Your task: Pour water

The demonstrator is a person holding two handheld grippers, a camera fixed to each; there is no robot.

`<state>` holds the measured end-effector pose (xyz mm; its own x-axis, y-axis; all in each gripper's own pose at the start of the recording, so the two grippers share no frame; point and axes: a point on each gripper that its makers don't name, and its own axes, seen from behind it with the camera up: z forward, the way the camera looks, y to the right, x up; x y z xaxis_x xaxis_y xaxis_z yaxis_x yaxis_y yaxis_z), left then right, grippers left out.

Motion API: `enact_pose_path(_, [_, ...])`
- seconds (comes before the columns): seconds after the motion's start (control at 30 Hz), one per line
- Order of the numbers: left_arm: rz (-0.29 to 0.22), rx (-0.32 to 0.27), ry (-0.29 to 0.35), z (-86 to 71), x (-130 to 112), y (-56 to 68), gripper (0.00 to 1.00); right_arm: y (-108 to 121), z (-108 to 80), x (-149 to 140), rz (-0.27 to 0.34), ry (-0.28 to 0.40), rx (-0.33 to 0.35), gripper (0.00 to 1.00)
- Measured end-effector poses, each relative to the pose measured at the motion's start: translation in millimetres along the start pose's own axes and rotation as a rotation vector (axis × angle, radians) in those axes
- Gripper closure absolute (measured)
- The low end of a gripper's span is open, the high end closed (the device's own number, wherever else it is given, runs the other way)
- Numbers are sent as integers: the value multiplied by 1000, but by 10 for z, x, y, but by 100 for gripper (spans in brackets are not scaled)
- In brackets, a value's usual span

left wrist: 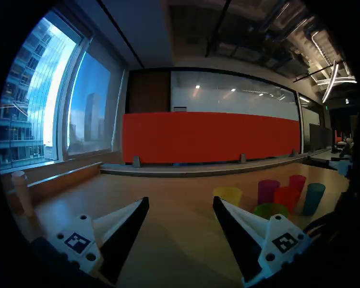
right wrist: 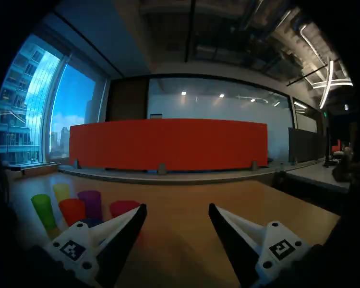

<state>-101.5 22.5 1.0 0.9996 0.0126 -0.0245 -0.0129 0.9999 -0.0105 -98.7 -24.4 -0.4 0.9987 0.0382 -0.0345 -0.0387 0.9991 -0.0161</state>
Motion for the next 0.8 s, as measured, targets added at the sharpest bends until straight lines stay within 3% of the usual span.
enact_pose_path(0.8, [0,-2,0,44,9,-25,1,13,-8,-7,3,-2,-2,0])
